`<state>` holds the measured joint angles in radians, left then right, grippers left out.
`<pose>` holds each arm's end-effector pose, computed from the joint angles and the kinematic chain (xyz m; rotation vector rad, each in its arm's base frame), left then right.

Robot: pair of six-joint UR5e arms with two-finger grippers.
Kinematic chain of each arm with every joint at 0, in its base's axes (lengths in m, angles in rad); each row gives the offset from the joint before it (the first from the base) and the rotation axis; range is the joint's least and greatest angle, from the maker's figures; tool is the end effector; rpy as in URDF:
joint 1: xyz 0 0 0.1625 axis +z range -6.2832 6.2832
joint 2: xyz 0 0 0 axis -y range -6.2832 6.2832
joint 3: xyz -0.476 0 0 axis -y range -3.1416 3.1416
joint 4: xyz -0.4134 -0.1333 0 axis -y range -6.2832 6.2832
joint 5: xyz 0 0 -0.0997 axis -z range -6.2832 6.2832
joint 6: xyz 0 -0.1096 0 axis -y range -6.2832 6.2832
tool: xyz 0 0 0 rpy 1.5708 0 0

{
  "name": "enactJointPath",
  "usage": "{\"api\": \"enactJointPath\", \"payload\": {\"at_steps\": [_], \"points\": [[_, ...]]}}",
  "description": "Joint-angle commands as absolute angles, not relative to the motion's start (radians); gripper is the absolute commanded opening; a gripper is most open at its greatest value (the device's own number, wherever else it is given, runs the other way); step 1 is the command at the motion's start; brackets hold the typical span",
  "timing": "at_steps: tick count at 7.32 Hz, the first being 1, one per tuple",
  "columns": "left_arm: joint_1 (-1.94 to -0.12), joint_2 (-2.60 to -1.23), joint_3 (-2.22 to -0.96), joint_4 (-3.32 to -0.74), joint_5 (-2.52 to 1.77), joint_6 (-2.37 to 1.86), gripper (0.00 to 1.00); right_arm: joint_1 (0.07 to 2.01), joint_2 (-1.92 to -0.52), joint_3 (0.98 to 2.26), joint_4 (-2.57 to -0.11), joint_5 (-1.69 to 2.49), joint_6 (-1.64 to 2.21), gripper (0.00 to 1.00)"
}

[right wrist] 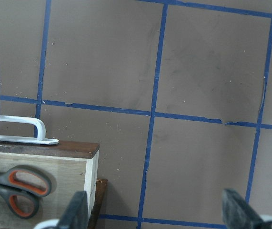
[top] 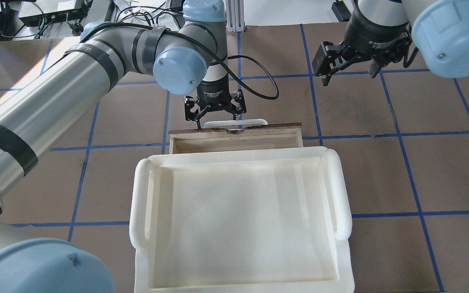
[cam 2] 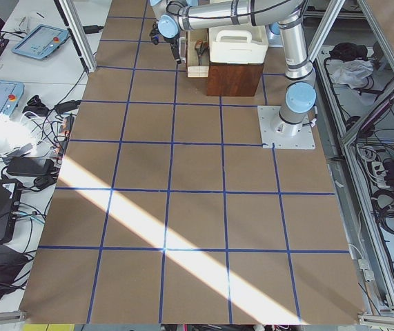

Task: Put scissors in drawer and close it
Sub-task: 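Push the drawer front with the left gripper away from the robot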

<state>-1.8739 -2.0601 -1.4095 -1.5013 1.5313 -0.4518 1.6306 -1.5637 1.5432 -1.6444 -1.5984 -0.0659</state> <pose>-0.3354 -0.6112 0.3181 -0.2350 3.0490 0.3918 0.1615 -0.5175 0.5473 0.1933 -3.1043 0.1463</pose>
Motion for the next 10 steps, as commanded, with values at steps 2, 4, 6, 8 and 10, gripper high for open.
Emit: {"api": "enactJointPath", "payload": {"at_steps": [2, 4, 6, 8, 10], "points": [[-1.878, -2.06, -1.417, -1.581, 1.532, -0.456, 1.0, 1.631, -1.565, 1.543, -1.643, -1.598, -0.066, 1.0], [-1.893, -2.056, -1.419, -1.61, 1.529, -0.457, 1.0, 1.631, -1.565, 1.543, -1.643, -1.598, -0.066, 1.0], [-1.913, -2.062, -1.419, -1.666, 1.537, -0.492, 1.0, 1.631, -1.565, 1.543, -1.643, -1.598, -0.066, 1.0], [-1.924, -2.062, -1.42, -1.693, 1.539, -0.494, 1.0, 1.631, -1.565, 1.543, -1.643, -1.598, -0.066, 1.0], [-1.931, -2.066, -1.42, -1.727, 1.542, -0.494, 1.0, 1.631, -1.565, 1.543, -1.644, -1.598, -0.066, 1.0]]}}
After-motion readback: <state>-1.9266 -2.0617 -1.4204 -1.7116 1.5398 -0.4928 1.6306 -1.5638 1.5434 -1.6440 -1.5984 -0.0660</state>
